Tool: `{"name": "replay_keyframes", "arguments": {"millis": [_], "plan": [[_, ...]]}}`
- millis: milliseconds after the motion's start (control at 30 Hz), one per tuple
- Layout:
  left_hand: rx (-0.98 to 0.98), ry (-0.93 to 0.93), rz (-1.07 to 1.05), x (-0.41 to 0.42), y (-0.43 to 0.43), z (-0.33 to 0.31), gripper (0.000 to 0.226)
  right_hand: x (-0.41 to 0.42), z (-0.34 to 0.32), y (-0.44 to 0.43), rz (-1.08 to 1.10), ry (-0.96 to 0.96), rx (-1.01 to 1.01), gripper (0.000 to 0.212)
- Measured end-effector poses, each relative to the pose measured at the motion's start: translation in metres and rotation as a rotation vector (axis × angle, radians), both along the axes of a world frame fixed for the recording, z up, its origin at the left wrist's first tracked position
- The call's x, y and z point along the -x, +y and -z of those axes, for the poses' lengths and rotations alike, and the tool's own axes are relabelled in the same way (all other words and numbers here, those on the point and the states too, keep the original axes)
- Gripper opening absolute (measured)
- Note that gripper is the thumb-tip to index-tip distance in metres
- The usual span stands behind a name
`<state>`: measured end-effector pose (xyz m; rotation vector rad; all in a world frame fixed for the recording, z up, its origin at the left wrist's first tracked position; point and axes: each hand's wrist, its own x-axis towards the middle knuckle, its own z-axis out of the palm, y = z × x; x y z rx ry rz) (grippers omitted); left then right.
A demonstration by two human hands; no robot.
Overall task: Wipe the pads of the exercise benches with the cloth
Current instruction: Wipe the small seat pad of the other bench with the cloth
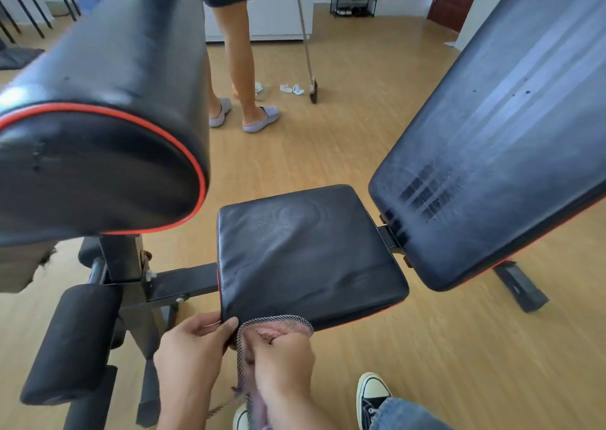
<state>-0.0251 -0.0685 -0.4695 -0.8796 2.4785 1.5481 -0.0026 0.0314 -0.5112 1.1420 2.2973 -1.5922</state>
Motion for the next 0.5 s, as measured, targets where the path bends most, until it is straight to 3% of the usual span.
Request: {"name": "replay_keyframes", "arguments": {"millis": [233, 400, 500], "plan": [[-0.033, 0.0, -0.001, 0.0, 0.003, -0.002, 0.013, -0.016, -0.032, 0.14, 0.051, 0.121, -0.498, 0.046], [-0.051, -0.007, -0.02, 0.001, 0.002, -0.001, 0.016, -0.009, -0.032, 0.169, 0.0, 0.342, -0.856, 0.03], [-0.049, -0.003, -0.017, 0.002, 0.0, 0.002, 0.016, 0.008, -0.04, 0.164, -0.046, 0.401, -0.846, 0.043]]}}
